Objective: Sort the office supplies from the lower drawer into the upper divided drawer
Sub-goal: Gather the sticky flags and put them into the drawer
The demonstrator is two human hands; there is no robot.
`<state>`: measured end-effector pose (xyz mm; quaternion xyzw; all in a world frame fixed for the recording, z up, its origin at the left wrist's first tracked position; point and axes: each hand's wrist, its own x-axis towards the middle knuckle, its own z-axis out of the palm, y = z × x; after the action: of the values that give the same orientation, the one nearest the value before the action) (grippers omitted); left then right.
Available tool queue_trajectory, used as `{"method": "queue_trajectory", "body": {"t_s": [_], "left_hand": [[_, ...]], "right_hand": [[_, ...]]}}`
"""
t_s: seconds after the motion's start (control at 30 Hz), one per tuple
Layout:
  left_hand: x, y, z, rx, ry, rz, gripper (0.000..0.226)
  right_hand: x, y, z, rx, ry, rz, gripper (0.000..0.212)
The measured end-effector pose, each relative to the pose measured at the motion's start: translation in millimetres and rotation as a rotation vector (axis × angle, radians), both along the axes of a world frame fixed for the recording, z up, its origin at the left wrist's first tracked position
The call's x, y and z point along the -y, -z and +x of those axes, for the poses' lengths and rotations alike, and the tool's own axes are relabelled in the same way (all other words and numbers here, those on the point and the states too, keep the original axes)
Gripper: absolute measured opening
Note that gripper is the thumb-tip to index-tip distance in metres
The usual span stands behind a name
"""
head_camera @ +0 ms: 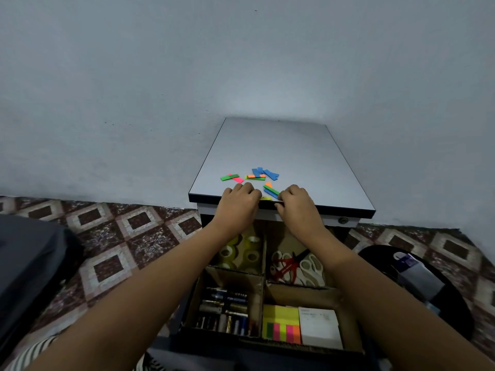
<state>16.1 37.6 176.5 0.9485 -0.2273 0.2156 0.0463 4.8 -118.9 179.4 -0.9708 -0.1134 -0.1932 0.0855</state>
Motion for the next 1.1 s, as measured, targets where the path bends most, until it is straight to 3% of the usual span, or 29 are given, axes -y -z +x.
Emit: {"method": "queue_trajectory", "body": {"t_s": [0.2, 0.4, 0.67, 0.87, 1.1], "left_hand": [[2, -3, 2, -0.001, -0.020, -0.062, 0.026], [7, -7, 5, -0.050, -0.083, -0.122, 0.027], [13, -20, -4, -0.284, -0.111, -0.641, 0.021], [13, -8, -32, -0.590, -0.051, -1.042, 0.017], [9, 34, -86, -0.807, -0.040, -0.978, 0.013]], "right_hand": [[-1, -4, -2, 0.023, 0.013, 0.086, 0.023], [-10, -14, 5, -0.073, 0.173, 0.473, 0.019], [-8, -24, 4, -0.187, 0.257, 0.956, 0.011], [1, -18, -36, -0.218, 0.183, 1.307, 0.011], [10, 39, -114, -0.246, 0.169, 1.253, 0.015]]}}
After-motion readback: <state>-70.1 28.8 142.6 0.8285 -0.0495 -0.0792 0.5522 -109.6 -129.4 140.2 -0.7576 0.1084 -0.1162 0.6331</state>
